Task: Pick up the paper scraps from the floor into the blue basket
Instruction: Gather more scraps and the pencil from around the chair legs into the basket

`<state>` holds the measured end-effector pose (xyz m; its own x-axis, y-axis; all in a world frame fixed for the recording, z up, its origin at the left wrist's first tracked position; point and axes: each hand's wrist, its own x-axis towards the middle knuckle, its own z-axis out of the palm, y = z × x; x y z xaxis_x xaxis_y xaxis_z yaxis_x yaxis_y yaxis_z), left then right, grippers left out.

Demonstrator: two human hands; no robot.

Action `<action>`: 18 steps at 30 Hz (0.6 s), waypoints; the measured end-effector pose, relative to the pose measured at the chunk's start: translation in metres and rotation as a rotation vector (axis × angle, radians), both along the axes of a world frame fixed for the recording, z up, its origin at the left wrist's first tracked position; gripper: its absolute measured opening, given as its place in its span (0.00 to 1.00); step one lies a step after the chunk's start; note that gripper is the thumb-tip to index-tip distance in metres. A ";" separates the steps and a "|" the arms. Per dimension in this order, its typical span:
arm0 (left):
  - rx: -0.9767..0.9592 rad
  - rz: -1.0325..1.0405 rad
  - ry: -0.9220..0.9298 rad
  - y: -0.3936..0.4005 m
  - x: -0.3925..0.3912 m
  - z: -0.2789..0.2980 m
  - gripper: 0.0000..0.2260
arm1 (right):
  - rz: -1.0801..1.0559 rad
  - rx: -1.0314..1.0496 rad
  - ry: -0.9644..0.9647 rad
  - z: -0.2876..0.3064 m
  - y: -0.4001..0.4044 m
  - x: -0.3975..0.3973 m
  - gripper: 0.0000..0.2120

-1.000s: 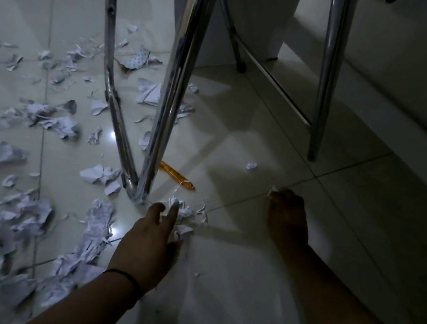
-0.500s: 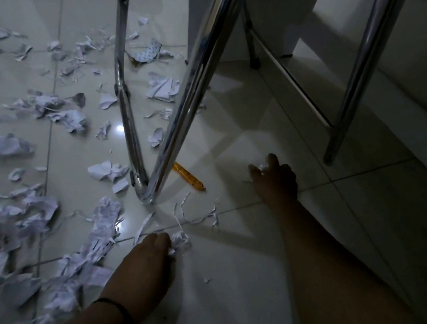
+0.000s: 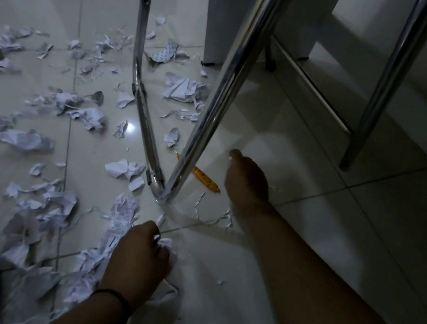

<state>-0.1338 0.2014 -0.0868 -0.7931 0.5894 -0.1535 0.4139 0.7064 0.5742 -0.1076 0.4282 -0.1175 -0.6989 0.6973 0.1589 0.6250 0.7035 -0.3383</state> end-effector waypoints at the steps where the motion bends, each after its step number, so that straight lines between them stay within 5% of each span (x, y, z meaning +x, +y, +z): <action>1: -0.003 0.012 0.006 -0.002 -0.003 0.000 0.11 | 0.055 -0.015 -0.017 0.002 -0.004 -0.007 0.18; 4: 0.014 0.035 0.030 -0.008 -0.007 0.002 0.06 | 0.113 -0.054 -0.040 0.004 -0.019 -0.025 0.11; 11: 0.008 -0.092 0.091 -0.019 -0.016 0.010 0.03 | 0.103 0.068 -0.146 -0.019 -0.035 -0.011 0.13; 18: -0.113 -0.285 0.046 -0.017 -0.006 -0.003 0.19 | -0.264 -0.079 -0.086 0.000 0.026 0.064 0.18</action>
